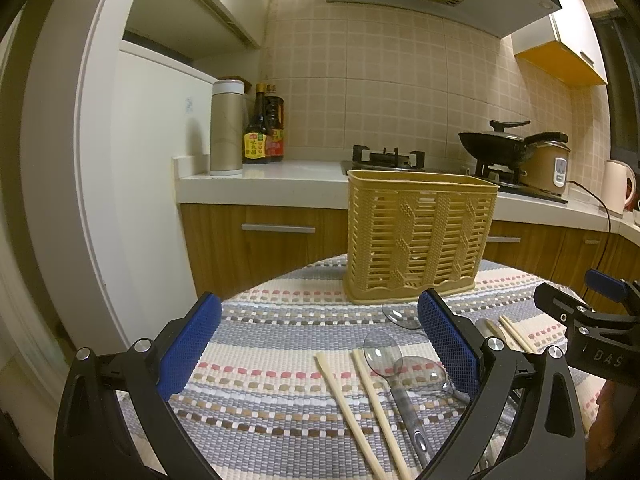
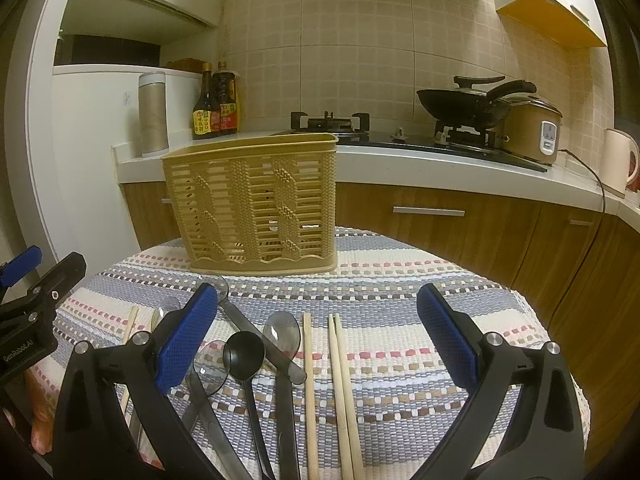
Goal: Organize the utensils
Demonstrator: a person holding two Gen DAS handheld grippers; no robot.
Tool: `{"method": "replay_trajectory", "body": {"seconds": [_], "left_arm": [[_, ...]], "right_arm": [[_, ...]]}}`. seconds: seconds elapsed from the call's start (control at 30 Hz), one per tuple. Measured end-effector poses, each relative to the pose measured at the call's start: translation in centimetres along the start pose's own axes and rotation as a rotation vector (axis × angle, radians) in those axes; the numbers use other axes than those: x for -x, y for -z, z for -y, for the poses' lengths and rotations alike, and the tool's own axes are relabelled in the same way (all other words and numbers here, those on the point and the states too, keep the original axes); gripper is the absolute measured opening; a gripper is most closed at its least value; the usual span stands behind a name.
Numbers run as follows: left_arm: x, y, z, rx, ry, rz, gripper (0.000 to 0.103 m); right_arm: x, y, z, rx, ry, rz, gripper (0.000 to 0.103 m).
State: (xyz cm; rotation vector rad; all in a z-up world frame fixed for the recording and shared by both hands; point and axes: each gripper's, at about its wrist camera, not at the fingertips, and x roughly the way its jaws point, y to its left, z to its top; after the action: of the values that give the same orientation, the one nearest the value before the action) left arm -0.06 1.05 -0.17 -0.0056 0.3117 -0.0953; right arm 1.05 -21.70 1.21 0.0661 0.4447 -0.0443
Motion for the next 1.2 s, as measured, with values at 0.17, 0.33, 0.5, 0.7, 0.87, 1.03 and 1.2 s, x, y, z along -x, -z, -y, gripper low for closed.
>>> {"method": "replay_trajectory", "body": {"seconds": [0.17, 0.33, 0.5, 0.7, 0.87, 1.03, 1.2], "left_arm": [[0.1, 0.0, 0.0, -0.001, 0.002, 0.0, 0.095], [0.1, 0.0, 0.0, -0.003, 0.002, 0.0, 0.095], [0.1, 0.0, 0.1, -0.009, -0.01, -0.005, 0.095], [-1.7, -0.1, -2.6, 0.079, 0.005, -0.155, 0.095], [-3.5, -0.2, -5.3, 0.077, 0.069, -0.342, 0.083], [-4.6, -0.5, -5.1, 0.027, 0.176, -0.468, 0.075], [-5.6, 0.1, -3.6, -0.047, 0.227, -0.56, 0.063]], "right_arm": [[-0.1, 0.1, 0.0, 0.002, 0.0, -0.001, 0.095], [-0.1, 0.1, 0.0, 0.002, 0.001, -0.002, 0.095], [-0.2, 0.1, -0.1, 0.006, 0.01, -0.004, 0.095], [-0.7, 0.0, -0.3, 0.029, 0.034, -0.035, 0.095], [-2.0, -1.0, -1.0, 0.081, -0.018, -0.134, 0.095], [-4.2, -2.9, -2.7, 0.176, -0.119, -0.264, 0.083], [-7.1, -4.4, -4.3, 0.259, -0.226, -0.407, 0.071]]}}
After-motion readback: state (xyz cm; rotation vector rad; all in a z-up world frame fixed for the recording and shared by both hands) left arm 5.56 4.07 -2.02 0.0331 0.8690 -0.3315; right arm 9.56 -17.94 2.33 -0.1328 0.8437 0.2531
